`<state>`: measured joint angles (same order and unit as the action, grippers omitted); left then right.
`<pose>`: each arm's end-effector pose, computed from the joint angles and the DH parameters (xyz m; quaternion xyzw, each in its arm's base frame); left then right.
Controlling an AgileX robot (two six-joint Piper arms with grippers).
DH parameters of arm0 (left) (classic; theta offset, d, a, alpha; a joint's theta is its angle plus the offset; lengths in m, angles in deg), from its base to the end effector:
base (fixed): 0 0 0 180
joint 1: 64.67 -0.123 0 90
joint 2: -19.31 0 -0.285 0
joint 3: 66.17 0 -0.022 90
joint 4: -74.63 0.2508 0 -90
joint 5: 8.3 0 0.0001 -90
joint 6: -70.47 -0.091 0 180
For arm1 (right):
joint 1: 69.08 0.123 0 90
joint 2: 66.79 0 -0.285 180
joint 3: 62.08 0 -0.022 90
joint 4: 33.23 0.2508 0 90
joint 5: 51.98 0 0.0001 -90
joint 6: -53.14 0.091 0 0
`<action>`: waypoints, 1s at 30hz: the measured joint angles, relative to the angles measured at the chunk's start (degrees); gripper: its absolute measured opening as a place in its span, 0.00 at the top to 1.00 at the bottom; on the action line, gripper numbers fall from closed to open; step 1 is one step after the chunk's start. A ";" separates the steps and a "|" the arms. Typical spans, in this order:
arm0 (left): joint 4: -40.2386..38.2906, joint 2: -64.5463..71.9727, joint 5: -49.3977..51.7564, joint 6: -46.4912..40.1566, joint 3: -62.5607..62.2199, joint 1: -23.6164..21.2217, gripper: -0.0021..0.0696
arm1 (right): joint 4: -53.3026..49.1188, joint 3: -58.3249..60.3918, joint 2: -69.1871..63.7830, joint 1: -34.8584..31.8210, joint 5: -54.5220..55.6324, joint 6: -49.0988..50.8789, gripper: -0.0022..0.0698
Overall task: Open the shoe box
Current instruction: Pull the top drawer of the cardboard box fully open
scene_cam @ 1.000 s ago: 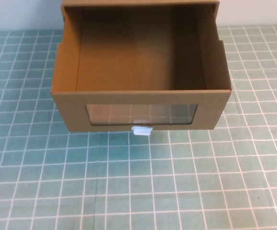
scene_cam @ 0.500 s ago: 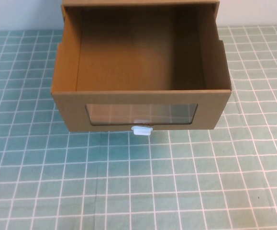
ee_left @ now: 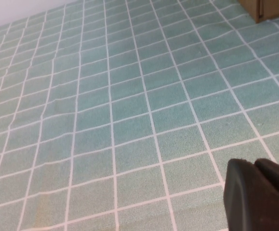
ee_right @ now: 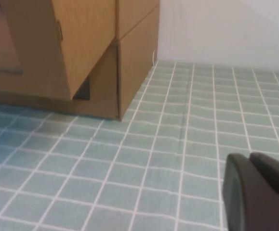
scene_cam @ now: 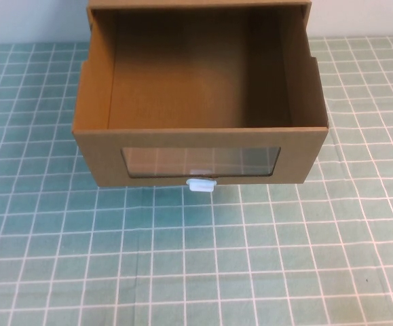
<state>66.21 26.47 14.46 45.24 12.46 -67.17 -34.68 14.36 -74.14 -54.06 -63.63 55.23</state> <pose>0.0521 -0.0029 0.1702 0.1219 0.8013 0.0788 0.5804 0.0531 0.0138 0.1997 -0.0907 0.7343 0.0900 0.6667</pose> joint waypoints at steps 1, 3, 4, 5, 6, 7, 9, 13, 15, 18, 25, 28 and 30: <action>0.00 0.00 0.00 0.00 0.00 0.00 0.98 | 0.77 0.00 0.00 0.00 -0.40 -1.42 0.99; 0.10 0.00 0.00 0.00 0.00 0.00 0.98 | 2.20 0.65 0.00 0.00 -0.63 -4.28 0.99; 0.10 0.00 0.00 0.00 0.00 0.00 0.98 | 2.54 0.96 0.00 0.00 -0.77 -4.97 0.99; 0.10 0.00 0.00 0.00 0.00 0.00 0.98 | 2.81 1.32 0.00 0.00 -0.90 -5.44 0.99; 0.10 0.00 0.00 0.00 0.00 0.00 0.98 | 3.06 1.74 0.00 0.00 -1.05 -5.56 0.99; 0.10 0.00 0.00 0.00 0.00 0.00 0.98 | 3.18 2.06 0.00 0.00 -1.16 -5.56 0.99; 0.10 0.00 0.00 0.00 0.00 0.00 0.98 | 3.45 2.12 0.00 0.00 -1.52 -5.66 0.99; 0.10 0.00 0.00 0.00 0.00 0.00 0.98 | 3.33 2.12 0.00 -0.97 -1.78 -5.65 0.99; 0.10 -0.02 0.00 0.00 0.00 0.00 0.98 | 3.33 2.12 0.00 -3.68 -3.08 -5.65 0.99; 0.10 -0.02 0.00 0.00 0.00 0.00 0.98 | 3.33 2.12 0.00 -9.10 -7.12 -5.77 0.99; 0.10 -0.02 0.00 0.11 0.00 0.00 0.98 | 2.79 2.12 0.13 -14.60 -9.12 -5.98 0.99; 0.10 -0.02 0.00 0.11 0.00 0.00 0.98 | 2.79 2.12 0.12 -14.60 -9.22 -5.98 0.99; 0.10 -0.02 0.00 0.11 0.00 0.00 0.98 | 2.79 2.12 0.12 -14.60 -9.22 -5.98 0.99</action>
<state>66.31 26.44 14.46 45.35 12.46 -67.17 -31.88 16.48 -74.01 -68.66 -72.85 49.25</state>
